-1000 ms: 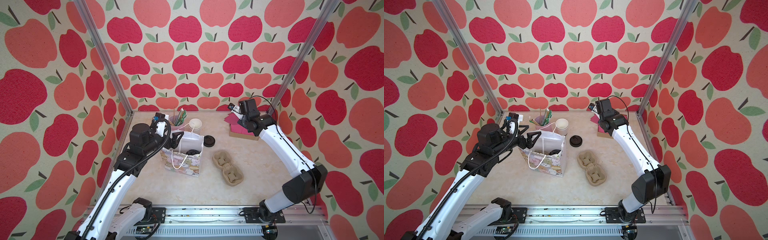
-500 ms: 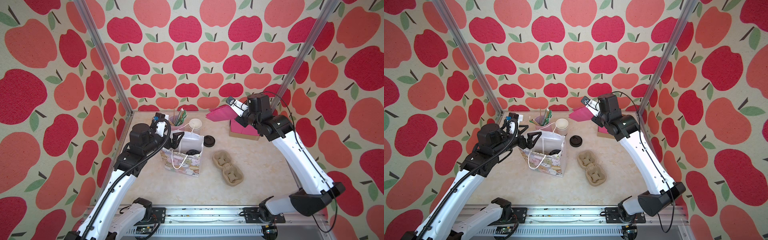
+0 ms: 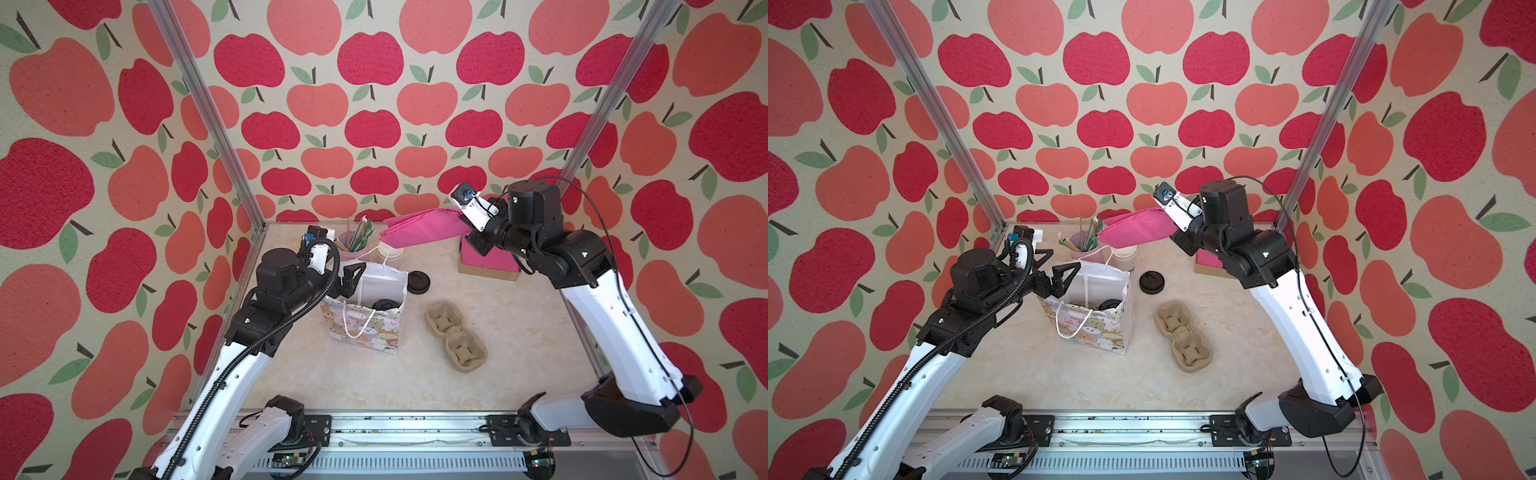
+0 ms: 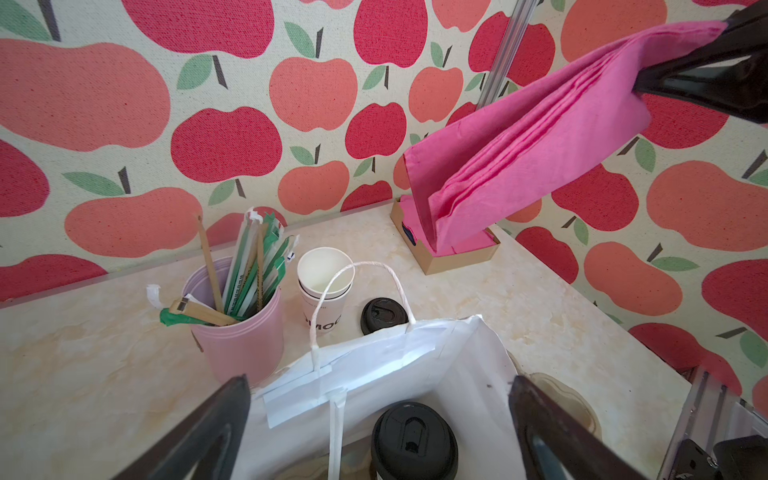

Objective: Pack the takeout coffee
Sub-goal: 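Lift the pink napkins out of the box with the right gripper, then carry the napkins over the bag and lower them inside with the right gripper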

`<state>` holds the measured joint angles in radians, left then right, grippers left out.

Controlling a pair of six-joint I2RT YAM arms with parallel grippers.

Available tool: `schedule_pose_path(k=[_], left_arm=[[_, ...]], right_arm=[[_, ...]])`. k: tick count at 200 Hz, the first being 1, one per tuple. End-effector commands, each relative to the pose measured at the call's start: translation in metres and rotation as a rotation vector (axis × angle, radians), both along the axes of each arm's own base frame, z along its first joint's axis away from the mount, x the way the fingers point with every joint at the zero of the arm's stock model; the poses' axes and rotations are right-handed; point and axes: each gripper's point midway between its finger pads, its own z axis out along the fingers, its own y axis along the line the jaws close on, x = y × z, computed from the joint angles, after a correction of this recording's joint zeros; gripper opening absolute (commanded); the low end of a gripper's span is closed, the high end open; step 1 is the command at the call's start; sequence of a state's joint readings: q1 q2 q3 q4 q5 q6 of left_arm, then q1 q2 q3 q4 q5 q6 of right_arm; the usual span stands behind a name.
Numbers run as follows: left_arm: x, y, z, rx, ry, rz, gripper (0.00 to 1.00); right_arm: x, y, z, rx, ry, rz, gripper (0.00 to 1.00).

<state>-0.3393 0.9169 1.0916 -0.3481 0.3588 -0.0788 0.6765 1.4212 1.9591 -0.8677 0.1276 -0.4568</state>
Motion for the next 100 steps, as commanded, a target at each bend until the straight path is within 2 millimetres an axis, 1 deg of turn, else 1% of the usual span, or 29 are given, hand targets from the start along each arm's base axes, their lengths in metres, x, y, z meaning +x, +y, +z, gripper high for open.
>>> schedule_pose_path(k=[1,22,52,100], left_arm=[[-0.003,0.004,0.005,0.011,-0.035,0.019,0.99],[-0.003,0.009,0.009,0.007,-0.058,0.043,0.99],[-0.005,0.014,0.015,-0.003,-0.092,0.072,0.99],[-0.010,0.023,0.024,-0.020,-0.151,0.111,0.99]], right_arm=[[-0.021,0.011,0.009,0.081,0.061,0.072,0.00],[-0.027,0.018,0.011,0.109,0.096,0.103,0.00],[-0.035,0.030,0.004,0.113,0.160,0.154,0.00],[-0.043,0.052,-0.019,0.055,0.244,0.211,0.00]])
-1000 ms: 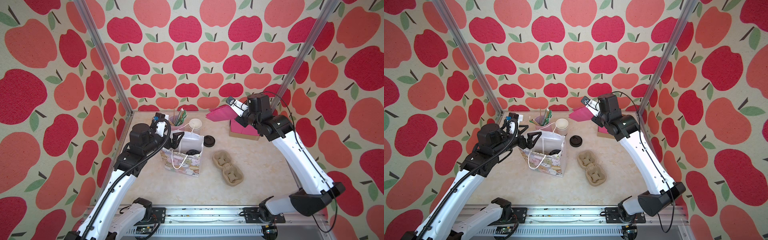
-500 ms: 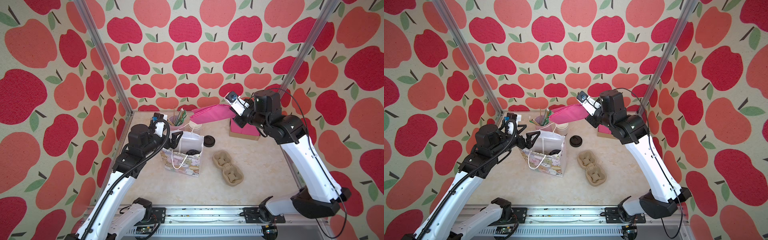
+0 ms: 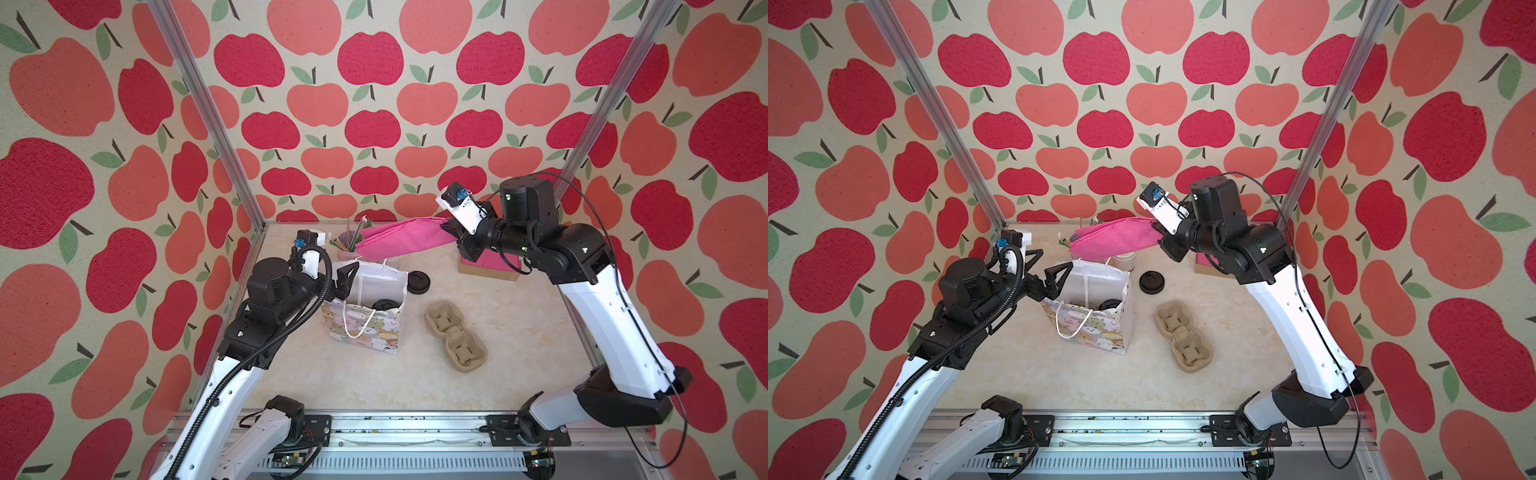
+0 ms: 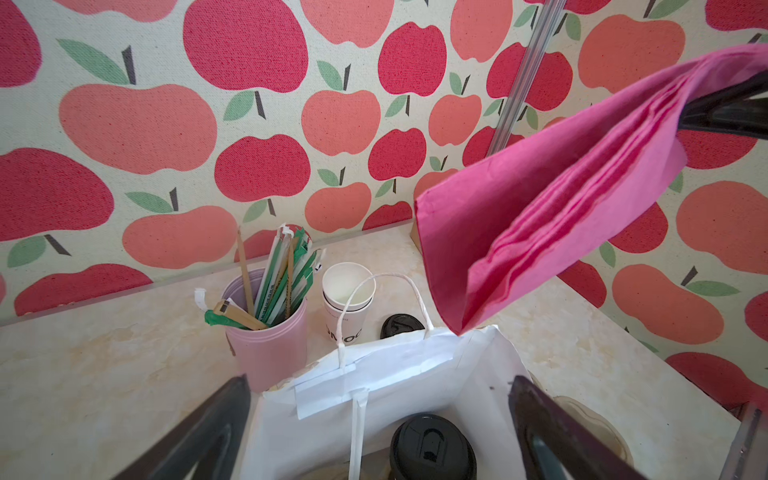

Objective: Pack the takeout coffee
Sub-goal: 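Carry the napkins over the bag and lower them inside with the right gripper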

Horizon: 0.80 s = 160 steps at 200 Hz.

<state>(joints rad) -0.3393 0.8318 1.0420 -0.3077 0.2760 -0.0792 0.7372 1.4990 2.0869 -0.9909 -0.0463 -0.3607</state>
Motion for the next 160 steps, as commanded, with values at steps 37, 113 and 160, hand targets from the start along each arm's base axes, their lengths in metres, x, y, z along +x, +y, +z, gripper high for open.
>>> schedule_pose_path(k=[37,113,160], left_arm=[[-0.005,0.012,0.017,-0.017,-0.101,0.058,0.99],[-0.006,0.016,0.015,-0.018,-0.107,0.078,0.99],[-0.007,0.019,0.014,-0.017,-0.110,0.093,0.99]], right_arm=[[-0.015,0.023,-0.033,-0.075,0.134,0.073,0.00],[-0.018,0.046,-0.080,-0.238,0.218,0.115,0.00],[-0.014,0.056,-0.106,-0.340,0.267,0.107,0.00]])
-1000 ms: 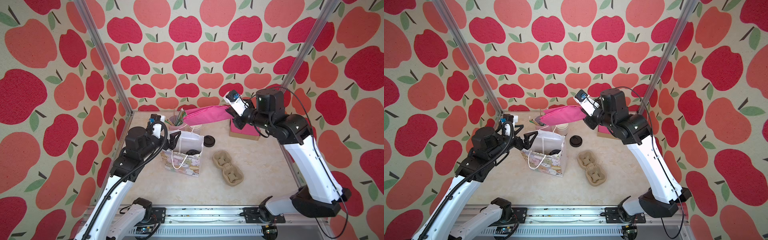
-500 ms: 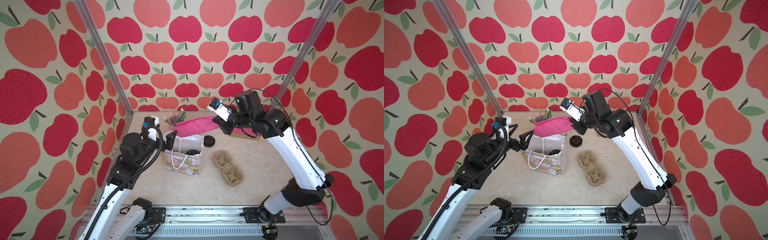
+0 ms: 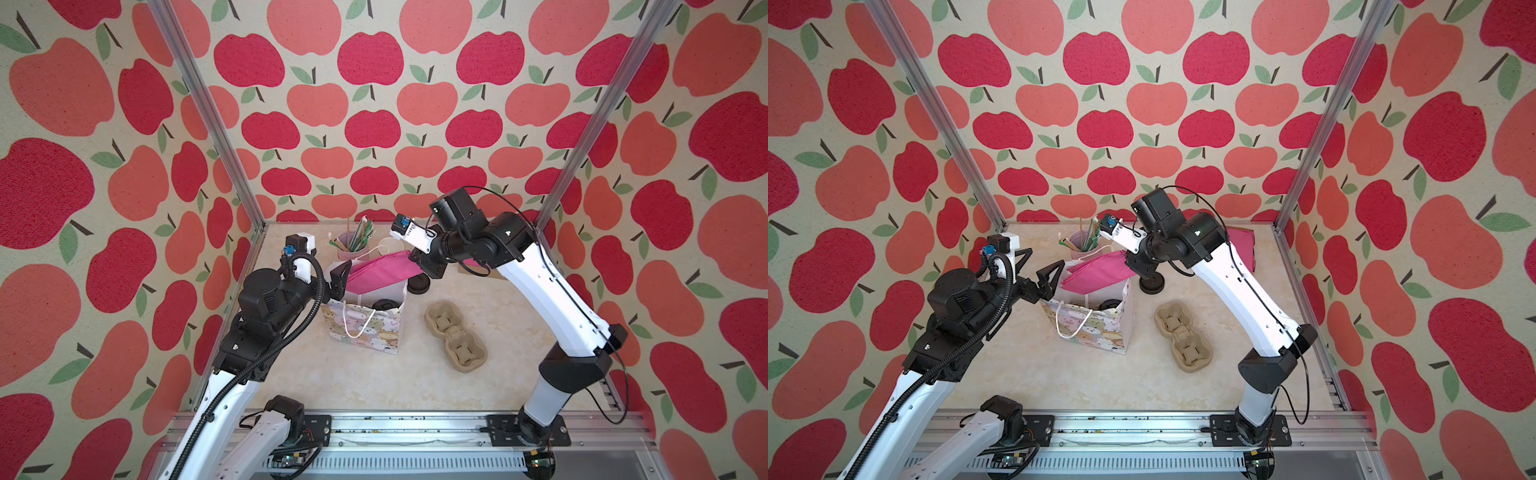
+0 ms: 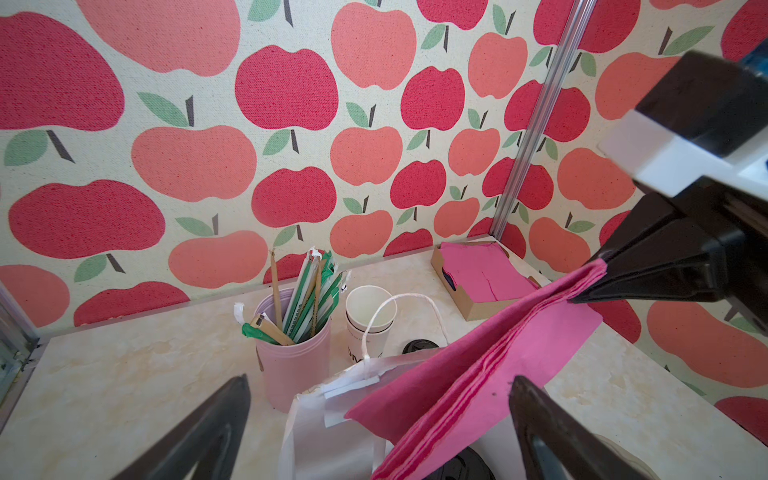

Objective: Pack the takeout coffee
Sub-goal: 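Carry the napkins over the bag and lower them inside with the right gripper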

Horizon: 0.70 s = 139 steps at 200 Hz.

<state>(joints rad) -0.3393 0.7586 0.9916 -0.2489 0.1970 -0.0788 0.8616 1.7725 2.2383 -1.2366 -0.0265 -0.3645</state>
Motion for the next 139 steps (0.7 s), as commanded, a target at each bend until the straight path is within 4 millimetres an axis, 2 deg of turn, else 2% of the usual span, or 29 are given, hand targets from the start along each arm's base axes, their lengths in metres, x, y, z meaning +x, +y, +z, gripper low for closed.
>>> schedule_pose_path(k=[1,139], left_arm=[[-0.001,0.003,0.004,0.000,-0.030,0.014,0.99],[-0.002,0.009,-0.002,0.004,-0.041,0.040,0.99]], right_arm=[[-0.005,-0.002,-0.009,-0.069,0.019,0.004,0.00],[-0.011,0.058,-0.053,-0.167,0.052,0.101,0.00]])
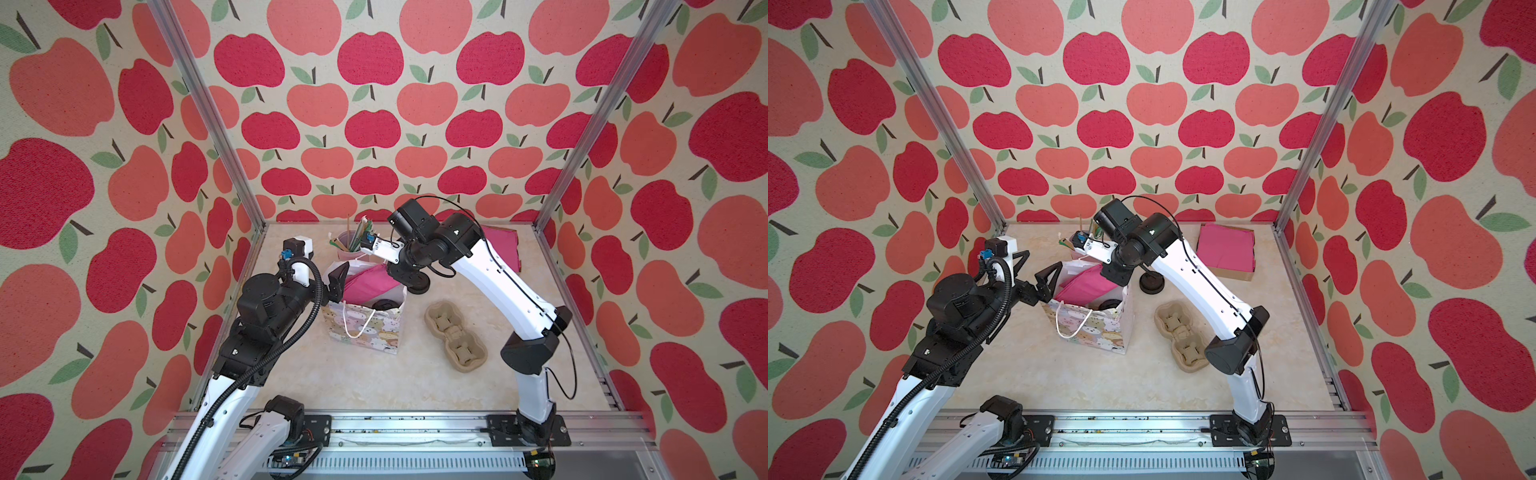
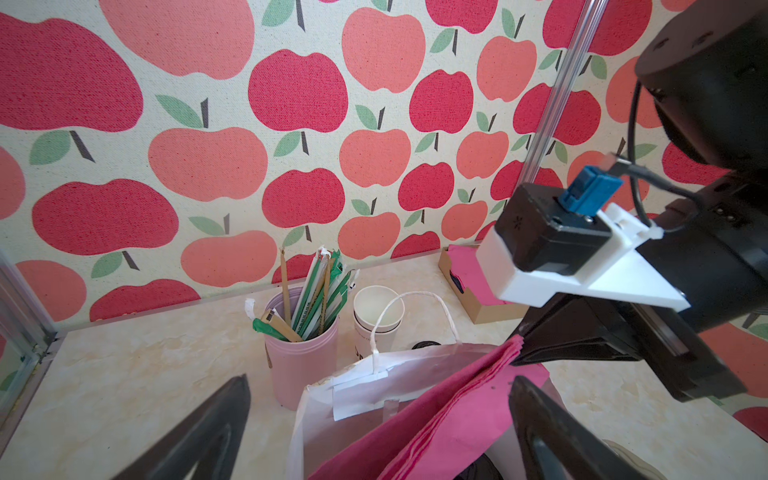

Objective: Pack the takeout coffee
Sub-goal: 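Carry the napkins over the bag and lower them inside with the right gripper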

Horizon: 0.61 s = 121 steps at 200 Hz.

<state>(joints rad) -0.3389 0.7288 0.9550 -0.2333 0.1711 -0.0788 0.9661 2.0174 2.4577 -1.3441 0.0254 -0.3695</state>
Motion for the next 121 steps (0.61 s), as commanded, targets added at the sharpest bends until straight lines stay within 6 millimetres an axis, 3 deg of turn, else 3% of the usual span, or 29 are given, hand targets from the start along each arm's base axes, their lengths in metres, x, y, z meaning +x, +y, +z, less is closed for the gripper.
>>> schedule_pose_path(k=[1,121], left_arm=[[0.000,0.003,0.004,0.005,-0.033,0.014,0.99],[-0.002,0.010,0.002,0.001,-0.046,0.038,0.99]], right_arm=[[-0.005,0.005,-0.008,-0.035,0.006,0.025,0.00],[-0.009,0.050,-0.036,0.003,0.073,0.070,0.08]])
